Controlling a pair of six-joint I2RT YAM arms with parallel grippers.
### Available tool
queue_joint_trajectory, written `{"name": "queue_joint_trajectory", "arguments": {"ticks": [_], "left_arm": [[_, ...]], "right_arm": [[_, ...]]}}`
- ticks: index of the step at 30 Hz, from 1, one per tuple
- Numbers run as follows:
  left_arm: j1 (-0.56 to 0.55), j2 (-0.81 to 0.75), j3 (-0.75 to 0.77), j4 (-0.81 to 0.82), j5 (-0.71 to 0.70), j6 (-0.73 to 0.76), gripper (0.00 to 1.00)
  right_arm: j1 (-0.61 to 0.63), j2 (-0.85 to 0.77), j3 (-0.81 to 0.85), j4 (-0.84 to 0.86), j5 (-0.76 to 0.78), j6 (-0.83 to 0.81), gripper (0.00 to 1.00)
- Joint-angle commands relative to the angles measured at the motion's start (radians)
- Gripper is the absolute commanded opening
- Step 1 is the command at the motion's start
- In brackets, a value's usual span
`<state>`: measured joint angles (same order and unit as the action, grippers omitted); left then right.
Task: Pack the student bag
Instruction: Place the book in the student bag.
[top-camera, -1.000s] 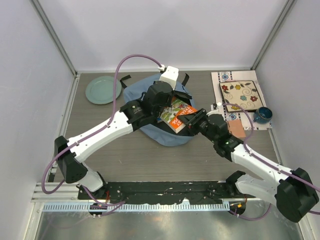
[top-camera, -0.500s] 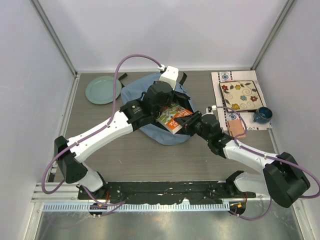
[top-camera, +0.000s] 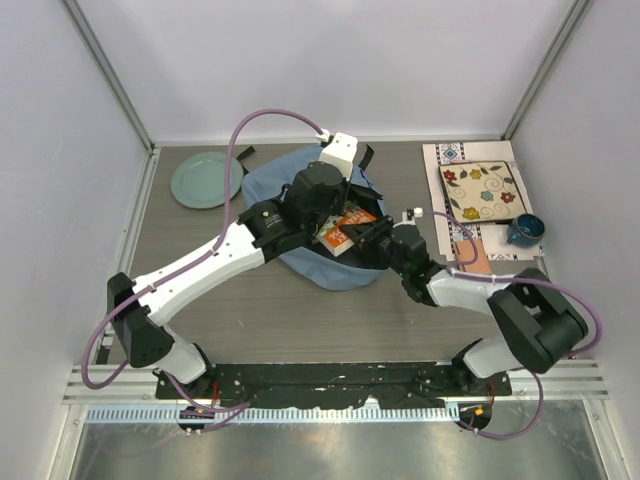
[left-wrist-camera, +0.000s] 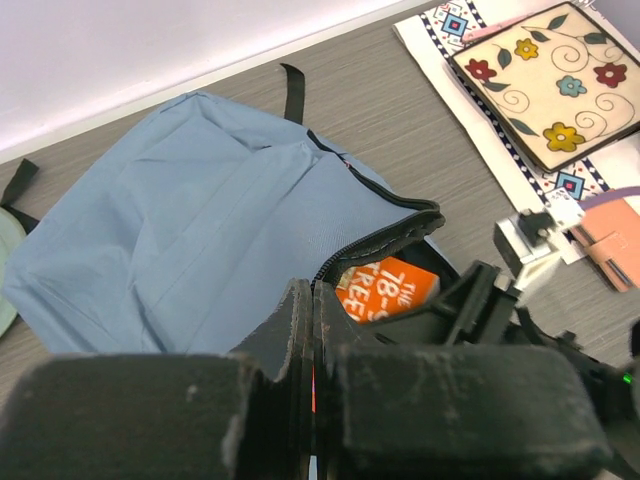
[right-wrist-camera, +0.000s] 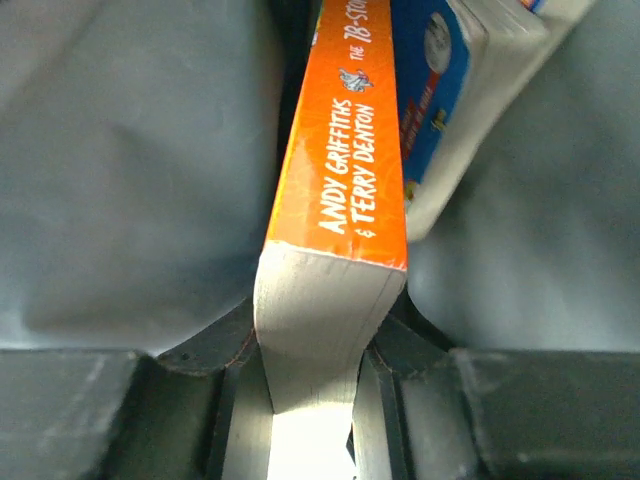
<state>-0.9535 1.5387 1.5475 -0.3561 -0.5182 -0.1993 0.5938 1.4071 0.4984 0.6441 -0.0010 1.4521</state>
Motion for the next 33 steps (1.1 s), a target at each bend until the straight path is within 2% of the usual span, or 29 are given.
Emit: {"name": "queue_joint_trajectory", "arguments": {"ticks": [1,5,7,10,13,16,17,20,21,24,30,33], "left_arm": [[-0.004,-0.084,0.014,0.075,0.061,-0.023,0.0],[-0.005,-0.089,0.023,0.037,0.119,-0.028,0.0],[-0.007,-0.086,0.031,0.014,0.104,-0.026,0.0],[-0.007,-0.083,0.011,0.023,0.121,-0.02,0.0],[-0.007,-0.074,0.006,-0.003,0.136,-0.034,0.0],[-0.007,-0.084,-0.024,0.008,0.138,-0.043,0.0],[-0.007,-0.084,-0.035,0.011,0.135,-0.045,0.0],[-0.007,-0.086,-0.05,0.013,0.127,-0.046,0.0],[-0.007,-0.083,-0.053,0.014,0.126,-0.048,0.0],[-0.007,-0.077,-0.059,0.017,0.124,-0.049,0.0],[-0.007,-0.083,-0.072,0.017,0.115,-0.046,0.0],[-0.007,-0.091,-0.082,0.022,0.113,-0.048,0.0]], "right_arm": [[0.004,0.071,0.118,0.201,0.099,0.008,0.01],[0.014,0.174,0.245,0.128,0.124,-0.027,0.08],[0.035,0.229,0.296,0.05,0.177,-0.047,0.13],[0.029,0.369,0.313,0.151,0.116,-0.018,0.15],[0.028,0.427,0.327,0.105,0.092,-0.065,0.2],[0.029,0.392,0.281,0.045,0.096,-0.119,0.41],[0.028,0.379,0.264,0.031,0.104,-0.134,0.52],[0.029,0.299,0.218,-0.053,0.111,-0.195,0.69],[0.028,0.265,0.21,-0.092,0.111,-0.208,0.72],[0.029,0.215,0.189,-0.145,0.107,-0.236,0.76],[0.029,0.167,0.148,-0.216,0.09,-0.253,0.77],[0.029,0.155,0.126,-0.202,0.087,-0.245,0.7]]}}
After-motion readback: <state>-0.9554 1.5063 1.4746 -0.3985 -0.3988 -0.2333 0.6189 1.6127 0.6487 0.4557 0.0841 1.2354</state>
